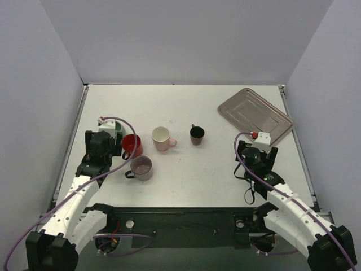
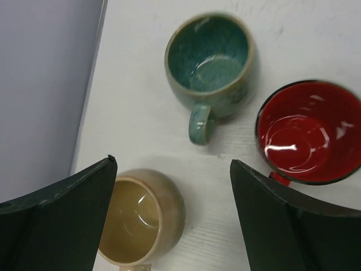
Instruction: Turn the mug right side up
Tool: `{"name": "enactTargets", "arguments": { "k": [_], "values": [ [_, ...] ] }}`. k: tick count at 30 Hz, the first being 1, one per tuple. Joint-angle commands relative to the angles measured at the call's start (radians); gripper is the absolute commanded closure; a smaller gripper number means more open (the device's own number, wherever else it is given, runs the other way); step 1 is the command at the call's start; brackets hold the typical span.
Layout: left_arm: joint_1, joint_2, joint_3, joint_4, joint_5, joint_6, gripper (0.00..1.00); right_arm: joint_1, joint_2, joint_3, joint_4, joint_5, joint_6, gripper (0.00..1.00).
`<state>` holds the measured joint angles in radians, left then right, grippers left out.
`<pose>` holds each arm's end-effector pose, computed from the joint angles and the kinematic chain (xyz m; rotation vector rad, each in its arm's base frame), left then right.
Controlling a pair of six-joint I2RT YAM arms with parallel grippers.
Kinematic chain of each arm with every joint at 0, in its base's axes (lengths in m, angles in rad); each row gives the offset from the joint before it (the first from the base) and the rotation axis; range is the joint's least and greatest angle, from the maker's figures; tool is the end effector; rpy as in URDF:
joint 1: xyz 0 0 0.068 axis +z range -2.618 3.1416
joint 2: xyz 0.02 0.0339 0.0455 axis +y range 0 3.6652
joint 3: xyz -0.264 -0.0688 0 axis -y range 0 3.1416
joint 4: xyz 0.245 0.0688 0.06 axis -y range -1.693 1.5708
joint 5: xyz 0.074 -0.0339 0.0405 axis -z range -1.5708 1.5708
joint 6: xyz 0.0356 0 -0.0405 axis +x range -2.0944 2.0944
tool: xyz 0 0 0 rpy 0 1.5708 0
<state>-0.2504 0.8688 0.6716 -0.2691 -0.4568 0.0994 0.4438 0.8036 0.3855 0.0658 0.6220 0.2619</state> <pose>0.1939 -0.0334 0.2783 0.0654 2.0038 0.3678 0.1729 0.0592 0.2234 0.2401 1.8409 -0.1096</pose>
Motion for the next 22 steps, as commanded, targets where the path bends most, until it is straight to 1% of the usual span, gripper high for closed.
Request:
{"name": "enactTargets", "arguments": {
  "k": [1,2,4,6,7,9,12,16,22],
  "values": [
    [0.103,-0.047,-0.156,0.315,0.038,-0.092,0.08,-0.010,-0.024,-0.051,0.143,0.111,-0.010,0.02],
    [0.106,-0.050,-0.180,0.380,0.044,-0.093,0.08,-0.010,-0.026,-0.056,0.147,0.111,-0.016,0.02],
    [0.106,-0.062,-0.234,0.422,0.061,-0.159,0.08,-0.010,-0.038,-0.066,0.163,0.084,-0.033,0.03],
    [0.106,-0.079,-0.268,0.423,0.092,-0.211,0.08,-0.010,-0.058,-0.083,0.178,0.071,-0.041,0.03],
    [0.105,-0.092,-0.279,0.421,0.128,-0.199,0.08,-0.008,-0.073,-0.086,0.181,0.070,-0.039,0.03],
    [0.105,-0.116,-0.290,0.416,0.101,-0.208,0.08,-0.010,-0.098,-0.100,0.187,0.084,-0.039,0.03],
    [0.105,-0.136,-0.296,0.396,0.147,-0.201,0.08,-0.011,-0.115,-0.111,0.190,0.097,-0.038,0.03],
    [0.105,-0.122,-0.322,0.421,0.147,-0.176,0.08,-0.010,-0.130,-0.119,0.190,0.102,-0.038,0.03],
    [0.106,-0.128,-0.316,0.398,0.196,-0.168,0.09,-0.010,-0.118,-0.112,0.190,0.120,-0.029,0.03]
  ]
}}
